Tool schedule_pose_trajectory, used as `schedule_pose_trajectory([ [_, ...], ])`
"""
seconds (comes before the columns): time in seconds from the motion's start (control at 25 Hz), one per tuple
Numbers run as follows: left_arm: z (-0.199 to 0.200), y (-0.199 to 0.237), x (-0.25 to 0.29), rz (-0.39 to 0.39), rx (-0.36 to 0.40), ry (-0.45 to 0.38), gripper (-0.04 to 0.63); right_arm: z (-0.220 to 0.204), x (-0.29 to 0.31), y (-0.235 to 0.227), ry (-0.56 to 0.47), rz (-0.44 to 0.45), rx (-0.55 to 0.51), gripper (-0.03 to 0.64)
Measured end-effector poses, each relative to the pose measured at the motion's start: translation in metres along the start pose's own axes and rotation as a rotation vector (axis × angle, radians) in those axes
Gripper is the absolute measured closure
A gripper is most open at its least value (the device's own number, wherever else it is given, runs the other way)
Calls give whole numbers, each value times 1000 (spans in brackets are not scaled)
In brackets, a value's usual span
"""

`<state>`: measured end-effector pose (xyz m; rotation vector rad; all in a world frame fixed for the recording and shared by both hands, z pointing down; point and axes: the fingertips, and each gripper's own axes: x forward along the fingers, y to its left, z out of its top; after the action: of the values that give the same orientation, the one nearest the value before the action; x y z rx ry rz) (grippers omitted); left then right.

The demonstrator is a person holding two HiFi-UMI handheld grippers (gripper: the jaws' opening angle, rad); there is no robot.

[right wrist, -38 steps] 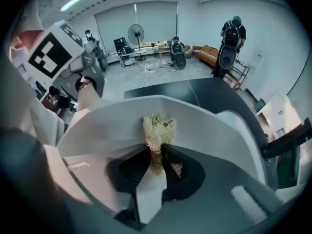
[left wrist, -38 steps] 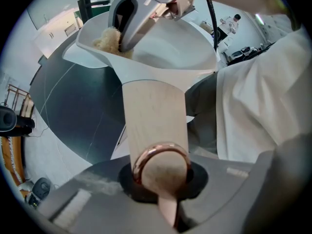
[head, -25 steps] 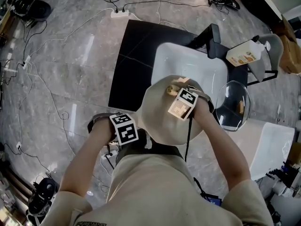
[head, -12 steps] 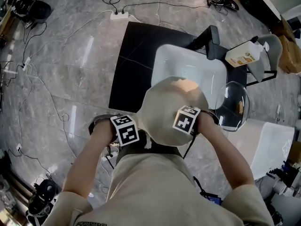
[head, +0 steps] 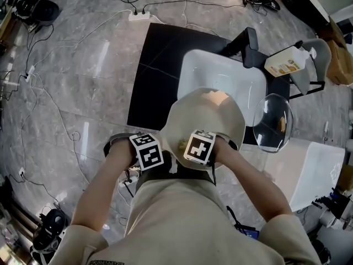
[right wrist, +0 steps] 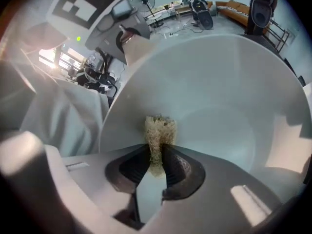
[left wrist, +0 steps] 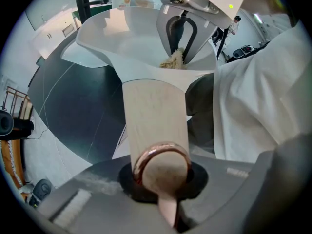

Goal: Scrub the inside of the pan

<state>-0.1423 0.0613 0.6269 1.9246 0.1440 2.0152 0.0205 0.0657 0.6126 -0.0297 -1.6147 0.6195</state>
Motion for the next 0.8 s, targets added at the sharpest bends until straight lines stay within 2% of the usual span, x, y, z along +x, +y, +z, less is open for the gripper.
schedule_pose_trajectory([
  [0.24,0,0,0,2,2,1,584,30,-13,-24,-113,-10,61,540],
  [0.36,0,0,0,2,2,-1,584,37,-15,-24,-147,51,137,538],
  [0.4,0,0,-1,1,1,-2,584,39,-18,-32,-163,29,143,538],
  [0.6,1,-3,-1,-26,-3,-3,584,41,-42,-97,-238,-197,188,537],
  [0.8,0,-4,-1,-32,-2,-4,584,26,-62,-135,-231,-333,230,537],
])
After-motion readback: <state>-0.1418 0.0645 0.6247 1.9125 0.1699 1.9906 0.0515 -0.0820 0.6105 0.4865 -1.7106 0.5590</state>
